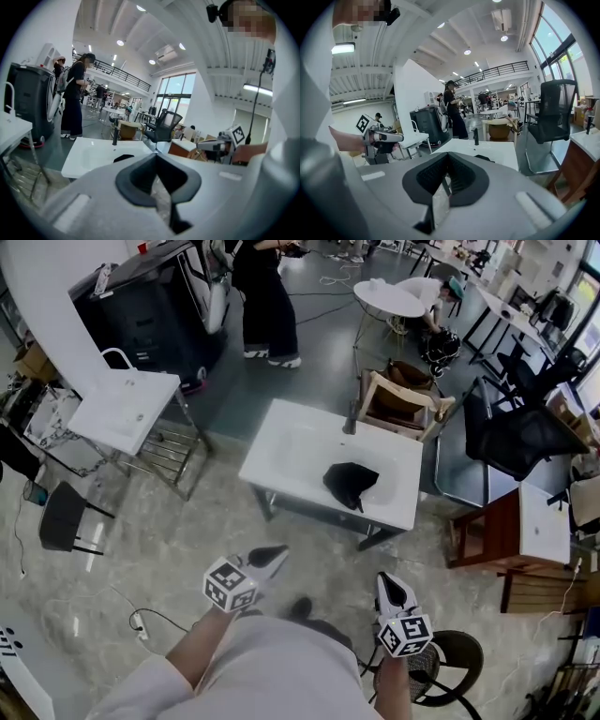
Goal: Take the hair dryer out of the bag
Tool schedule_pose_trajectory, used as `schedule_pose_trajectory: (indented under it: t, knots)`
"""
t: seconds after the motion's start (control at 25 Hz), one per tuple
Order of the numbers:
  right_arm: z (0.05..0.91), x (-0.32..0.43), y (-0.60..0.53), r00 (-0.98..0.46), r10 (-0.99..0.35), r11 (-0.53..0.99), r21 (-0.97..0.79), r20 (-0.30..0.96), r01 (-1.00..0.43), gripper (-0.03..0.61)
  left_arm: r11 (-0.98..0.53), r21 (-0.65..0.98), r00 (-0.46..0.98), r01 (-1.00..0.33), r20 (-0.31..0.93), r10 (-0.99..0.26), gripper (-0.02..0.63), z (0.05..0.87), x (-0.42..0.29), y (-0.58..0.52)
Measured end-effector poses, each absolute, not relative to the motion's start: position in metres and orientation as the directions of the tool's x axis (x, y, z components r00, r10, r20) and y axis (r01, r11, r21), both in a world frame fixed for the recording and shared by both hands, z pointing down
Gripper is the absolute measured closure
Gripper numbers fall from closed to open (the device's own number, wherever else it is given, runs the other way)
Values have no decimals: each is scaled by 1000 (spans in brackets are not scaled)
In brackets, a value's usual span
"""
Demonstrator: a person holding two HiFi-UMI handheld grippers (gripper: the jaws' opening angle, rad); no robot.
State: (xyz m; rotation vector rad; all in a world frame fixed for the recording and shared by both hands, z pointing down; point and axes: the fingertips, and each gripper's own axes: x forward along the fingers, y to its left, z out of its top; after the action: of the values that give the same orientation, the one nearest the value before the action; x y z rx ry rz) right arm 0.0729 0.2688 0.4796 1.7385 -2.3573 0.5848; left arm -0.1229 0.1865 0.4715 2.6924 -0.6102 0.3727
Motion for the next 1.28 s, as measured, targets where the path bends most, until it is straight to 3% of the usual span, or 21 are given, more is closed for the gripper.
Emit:
schedule_pose_trajectory:
  t: [0.56,1.28]
  knots:
    - [492,103,243,-350,-865,281,-231,360,-931,574,-825,281,856,-490,334,-395,612,480,-90,168]
    - [514,123,160,-292,-858,202,-244,423,-948,574,-856,325,894,-401,342,-289,612,497,-62,74]
